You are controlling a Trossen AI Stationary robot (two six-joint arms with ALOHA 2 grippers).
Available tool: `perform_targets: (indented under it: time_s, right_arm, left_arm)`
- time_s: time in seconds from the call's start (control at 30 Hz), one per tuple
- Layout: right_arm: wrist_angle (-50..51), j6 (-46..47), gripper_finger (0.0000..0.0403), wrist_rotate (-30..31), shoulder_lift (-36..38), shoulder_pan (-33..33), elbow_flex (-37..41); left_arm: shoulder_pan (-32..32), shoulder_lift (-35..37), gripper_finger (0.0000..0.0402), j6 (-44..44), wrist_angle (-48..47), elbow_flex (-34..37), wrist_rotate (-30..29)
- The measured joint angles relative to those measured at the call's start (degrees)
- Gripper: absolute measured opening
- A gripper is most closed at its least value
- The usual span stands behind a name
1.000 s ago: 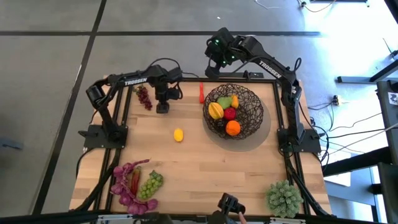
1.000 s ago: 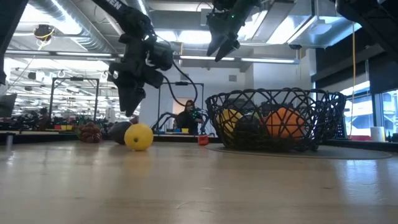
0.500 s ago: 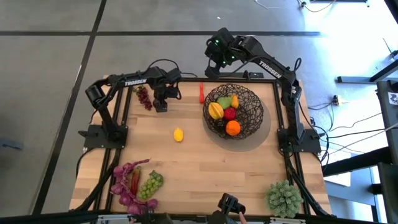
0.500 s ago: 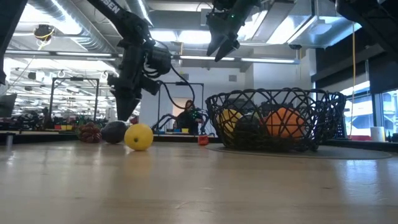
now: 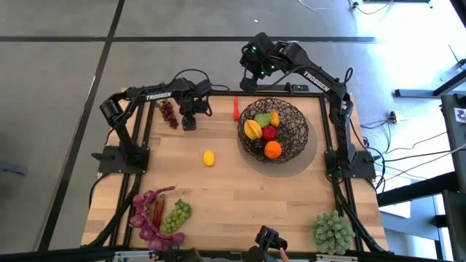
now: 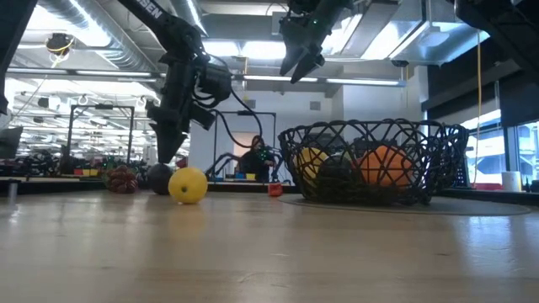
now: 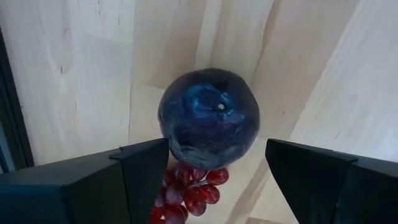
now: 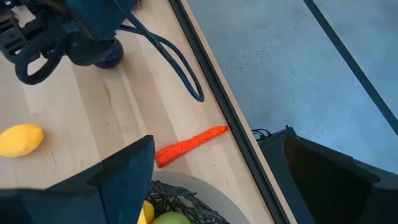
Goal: Build produce basket
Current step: Put the plum into the black wire basket
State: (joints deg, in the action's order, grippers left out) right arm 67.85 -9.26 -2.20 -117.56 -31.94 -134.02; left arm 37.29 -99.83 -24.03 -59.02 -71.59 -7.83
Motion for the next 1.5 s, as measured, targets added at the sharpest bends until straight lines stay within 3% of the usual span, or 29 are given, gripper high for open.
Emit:
perform_targets:
  time_s: [0.47,0.57,0.67,1.5]
  right_arm:
    - [0.11,0.00,0.0344,0.00,0.00,0.00,0.00]
    - [0.13,0.09,0.0344,0.00,0.00,0.00,0.00]
    - [0.20,0.11,0.0344,0.00,0.00,0.00,0.00]
    - [0.20,-0.20,0.0344,0.00,-0.02,0.00,0.00]
  left_arm:
    - [4.16,0.00,0.0261,16.97,1.06,0.00,1.95]
    - [4.97,0.00,0.0261,18.78,0.92,0.00,5.06]
    - [5.37,-0.02,0.0261,19.31,0.94,0.00,8.19]
    - [5.47,-1.29,0.0261,20.91,5.28,4.68,9.35]
